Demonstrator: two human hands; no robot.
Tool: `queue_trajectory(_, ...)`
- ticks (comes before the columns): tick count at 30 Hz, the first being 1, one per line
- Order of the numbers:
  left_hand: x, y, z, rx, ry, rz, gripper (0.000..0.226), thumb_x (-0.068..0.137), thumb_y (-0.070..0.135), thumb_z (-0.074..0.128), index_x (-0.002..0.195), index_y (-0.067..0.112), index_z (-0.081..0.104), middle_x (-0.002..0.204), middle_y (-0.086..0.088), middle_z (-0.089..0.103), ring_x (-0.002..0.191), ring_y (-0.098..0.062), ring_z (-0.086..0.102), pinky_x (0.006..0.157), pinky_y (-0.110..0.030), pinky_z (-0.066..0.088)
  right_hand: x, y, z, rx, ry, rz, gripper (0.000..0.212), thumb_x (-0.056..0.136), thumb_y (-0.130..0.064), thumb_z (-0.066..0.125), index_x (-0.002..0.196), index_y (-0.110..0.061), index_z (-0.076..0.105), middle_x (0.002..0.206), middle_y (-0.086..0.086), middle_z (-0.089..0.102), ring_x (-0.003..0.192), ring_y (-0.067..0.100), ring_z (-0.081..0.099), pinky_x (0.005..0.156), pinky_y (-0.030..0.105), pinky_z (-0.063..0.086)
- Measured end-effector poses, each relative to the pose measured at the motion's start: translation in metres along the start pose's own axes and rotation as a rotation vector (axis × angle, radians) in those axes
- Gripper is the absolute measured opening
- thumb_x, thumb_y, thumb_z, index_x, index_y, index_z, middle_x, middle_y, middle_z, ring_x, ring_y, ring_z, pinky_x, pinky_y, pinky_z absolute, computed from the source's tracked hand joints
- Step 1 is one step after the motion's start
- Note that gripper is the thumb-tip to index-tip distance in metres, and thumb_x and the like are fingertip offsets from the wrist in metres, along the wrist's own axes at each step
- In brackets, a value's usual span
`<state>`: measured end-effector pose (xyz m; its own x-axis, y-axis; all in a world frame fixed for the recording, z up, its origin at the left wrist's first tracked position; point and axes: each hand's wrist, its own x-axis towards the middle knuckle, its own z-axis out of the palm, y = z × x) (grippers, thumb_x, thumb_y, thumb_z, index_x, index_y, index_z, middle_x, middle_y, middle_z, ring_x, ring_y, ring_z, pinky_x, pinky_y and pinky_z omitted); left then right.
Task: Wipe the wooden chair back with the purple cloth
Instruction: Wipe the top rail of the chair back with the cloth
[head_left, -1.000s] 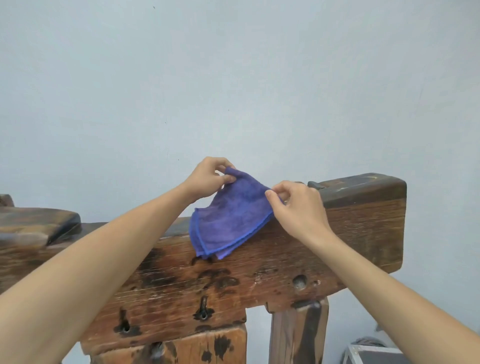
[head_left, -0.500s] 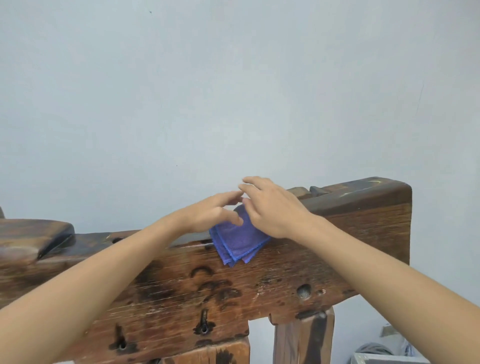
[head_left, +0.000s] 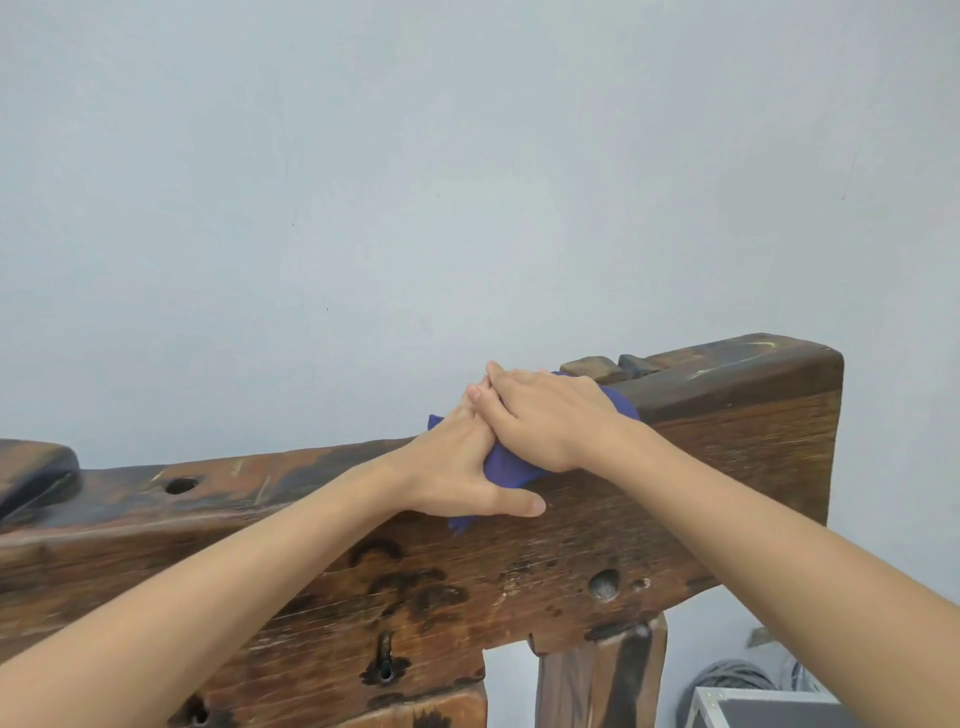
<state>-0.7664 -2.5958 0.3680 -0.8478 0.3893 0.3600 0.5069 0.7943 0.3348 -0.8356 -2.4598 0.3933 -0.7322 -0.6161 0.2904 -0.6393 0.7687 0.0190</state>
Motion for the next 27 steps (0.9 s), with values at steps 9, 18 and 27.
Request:
queue_trajectory(9, 0.046, 0.02, -0.001, 0.213, -0.079, -0.061, 0.108, 0.073, 0.06, 0.078, 0.161, 0.028, 0.024, 0.164, 0.002, 0.028, 0.151, -0.023, 0.021, 0.125, -0.049, 0.005, -0.006, 0.041, -0.011, 0.044, -0.016, 0.045, 0.062, 0.106, -0.05, 0.005, 0.162, -0.032, 0.024, 0.167, -0.011, 0.03, 0.156, 0.025, 0.023, 0.12, 0.046, 0.022)
queue_trajectory(18, 0.096, 0.031, 0.016, 0.351, -0.082, 0.01, 0.11, 0.07, 0.072, 0.072, 0.157, 0.018, 0.033, 0.154, -0.008, 0.041, 0.139, -0.025, 0.033, 0.12, -0.04, 0.027, -0.01, 0.091, -0.024, 0.053, -0.014, 0.058, 0.058, 0.108, -0.046, 0.008, 0.163, -0.032, 0.019, 0.169, -0.014, 0.023, 0.155, 0.01, 0.023, 0.117, 0.041, 0.025)
queue_trajectory(27, 0.147, 0.055, 0.031, 0.385, -0.081, 0.006, 0.092, 0.071, 0.066, 0.074, 0.145, 0.018, 0.051, 0.133, -0.005, 0.053, 0.119, -0.024, 0.04, 0.113, -0.043, 0.03, -0.009, 0.143, -0.034, -0.002, -0.043, 0.129, 0.059, 0.107, -0.045, 0.005, 0.163, -0.032, 0.02, 0.168, -0.015, 0.024, 0.151, 0.021, 0.033, 0.117, 0.045, 0.028)
